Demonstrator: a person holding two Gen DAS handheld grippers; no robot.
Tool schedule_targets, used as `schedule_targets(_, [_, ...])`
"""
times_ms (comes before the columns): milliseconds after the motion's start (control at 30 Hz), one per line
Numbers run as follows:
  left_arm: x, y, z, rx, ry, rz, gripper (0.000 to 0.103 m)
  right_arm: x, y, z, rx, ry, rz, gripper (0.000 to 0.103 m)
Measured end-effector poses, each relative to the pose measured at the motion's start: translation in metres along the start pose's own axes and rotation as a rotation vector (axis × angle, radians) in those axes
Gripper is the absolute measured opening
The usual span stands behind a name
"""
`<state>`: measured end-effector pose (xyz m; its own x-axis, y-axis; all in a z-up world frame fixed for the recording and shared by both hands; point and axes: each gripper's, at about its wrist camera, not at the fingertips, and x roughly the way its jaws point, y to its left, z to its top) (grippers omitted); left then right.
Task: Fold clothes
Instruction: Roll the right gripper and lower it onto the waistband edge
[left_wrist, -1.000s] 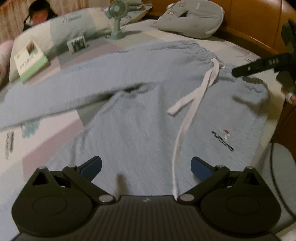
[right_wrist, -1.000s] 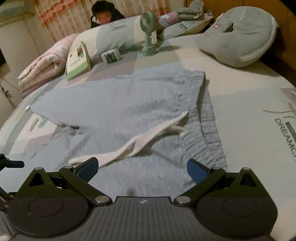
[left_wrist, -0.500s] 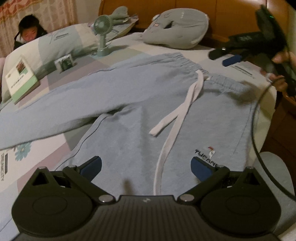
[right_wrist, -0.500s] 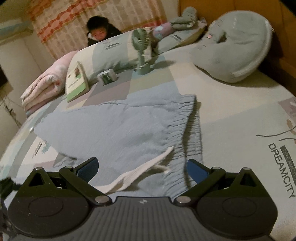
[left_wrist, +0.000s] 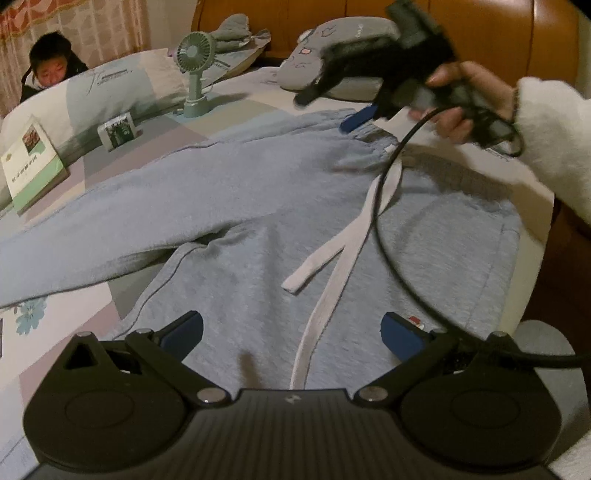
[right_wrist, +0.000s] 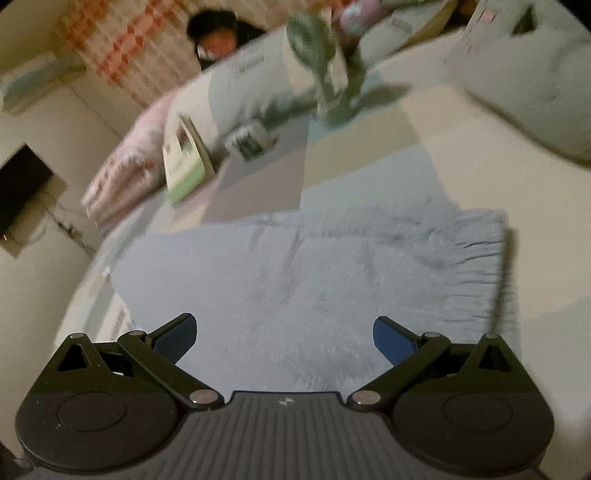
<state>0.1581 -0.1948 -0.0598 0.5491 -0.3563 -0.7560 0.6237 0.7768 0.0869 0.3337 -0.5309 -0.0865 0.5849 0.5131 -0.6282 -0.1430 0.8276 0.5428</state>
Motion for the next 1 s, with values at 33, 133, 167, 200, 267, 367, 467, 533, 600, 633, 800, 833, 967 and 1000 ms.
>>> schedule_targets(33, [0.001,0.002,-0.001,-0.005,0.004,-0.002,0.102,0.011,-0.001,0.001,-0.008,0.022,-0.017,0.103])
schedule_targets(133, [0.007,0.008,-0.003,-0.016,0.022,0.014,0.102,0.026,-0.009,0.000,-0.044,0.045,-0.086,0.103])
schedule_targets(167, [0.009,0.010,-0.003,-0.021,0.027,0.018,0.102,0.023,-0.010,0.000,-0.058,0.038,-0.092,0.103])
schedule_targets(200, [0.010,0.012,-0.004,-0.027,0.031,0.018,0.102,0.020,-0.012,0.000,-0.069,0.032,-0.097,0.103])
schedule_targets(267, [0.014,0.014,-0.005,-0.040,0.038,0.017,0.102,0.012,-0.011,0.000,-0.077,0.029,-0.099,0.103])
schedule_targets(367, [0.016,0.016,-0.007,-0.044,0.039,0.006,0.102,-0.006,-0.005,0.000,-0.132,0.005,-0.112,0.103])
schedule_targets(467, [0.017,0.015,-0.008,-0.041,0.036,-0.009,0.102,-0.029,-0.010,0.000,-0.148,-0.046,-0.122,0.103])
schedule_targets(533, [0.017,0.015,-0.009,-0.040,0.033,-0.017,0.102,-0.038,-0.021,0.001,-0.125,-0.067,-0.125,0.103])
schedule_targets(600, [0.018,0.015,-0.011,-0.040,0.032,-0.029,0.102,-0.044,-0.036,0.004,-0.080,-0.080,-0.125,0.103])
schedule_targets(633, [0.019,0.015,-0.012,-0.042,0.036,-0.033,0.102,-0.047,-0.043,0.005,-0.058,-0.086,-0.125,0.103])
schedule_targets(800, [0.025,0.014,-0.013,-0.050,0.050,-0.031,0.102,-0.056,-0.080,0.011,0.059,-0.092,-0.104,0.103])
schedule_targets(833, [0.025,0.014,-0.013,-0.051,0.051,-0.031,0.102,-0.054,-0.086,0.013,0.075,-0.086,-0.090,0.103])
schedule_targets(967, [0.030,0.015,-0.013,-0.056,0.060,-0.026,0.102,-0.042,-0.107,0.020,0.151,-0.048,-0.013,0.103])
schedule_targets(1000, [0.031,0.016,-0.014,-0.058,0.064,-0.026,0.102,-0.037,-0.110,0.022,0.154,-0.037,0.003,0.103])
